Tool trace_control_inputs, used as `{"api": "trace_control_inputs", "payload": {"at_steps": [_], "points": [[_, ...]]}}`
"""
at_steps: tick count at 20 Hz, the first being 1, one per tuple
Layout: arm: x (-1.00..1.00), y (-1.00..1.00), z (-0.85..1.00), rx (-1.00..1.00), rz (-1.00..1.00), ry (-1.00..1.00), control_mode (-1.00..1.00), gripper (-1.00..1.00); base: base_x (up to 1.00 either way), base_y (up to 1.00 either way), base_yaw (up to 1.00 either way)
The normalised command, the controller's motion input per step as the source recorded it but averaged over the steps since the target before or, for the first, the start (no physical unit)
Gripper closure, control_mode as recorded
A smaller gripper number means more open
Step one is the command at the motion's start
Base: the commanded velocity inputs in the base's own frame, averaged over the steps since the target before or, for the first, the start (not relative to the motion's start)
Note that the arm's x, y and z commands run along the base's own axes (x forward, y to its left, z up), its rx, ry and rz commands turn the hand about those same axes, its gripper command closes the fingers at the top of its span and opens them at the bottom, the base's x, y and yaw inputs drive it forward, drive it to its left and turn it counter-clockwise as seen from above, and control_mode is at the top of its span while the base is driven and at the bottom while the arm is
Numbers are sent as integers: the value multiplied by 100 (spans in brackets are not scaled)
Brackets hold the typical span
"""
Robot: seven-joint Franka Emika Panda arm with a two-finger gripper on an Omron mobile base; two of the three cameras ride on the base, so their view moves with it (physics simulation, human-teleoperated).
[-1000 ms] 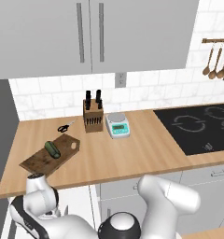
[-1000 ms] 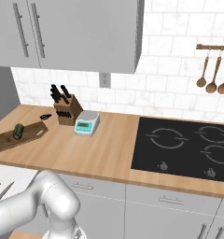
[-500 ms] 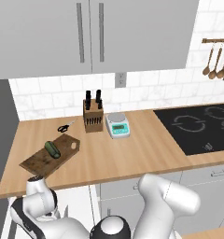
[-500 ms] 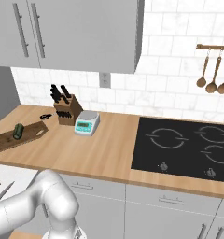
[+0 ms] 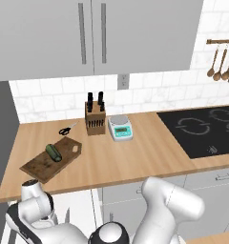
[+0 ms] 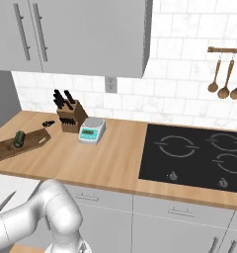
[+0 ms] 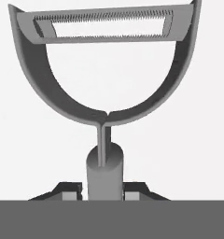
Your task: Place the appropriate cutting tool for cutting the cucumber skin on the cutting board.
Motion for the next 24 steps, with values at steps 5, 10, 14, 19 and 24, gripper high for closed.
{"api": "trace_control_inputs", "payload": {"at_steps": [5,10,14,19,24], "points": [[-6,-1,3,0,-1,-8,-100,100,0,0,0],[-16,-33,53,1,-5,-14,-100,100,0,0,0],[-15,-52,77,3,-7,-10,-100,100,0,0,0],[-36,-52,58,3,-3,-2,-100,100,0,0,0],[-49,-30,60,1,0,0,-100,100,0,0,0]]}}
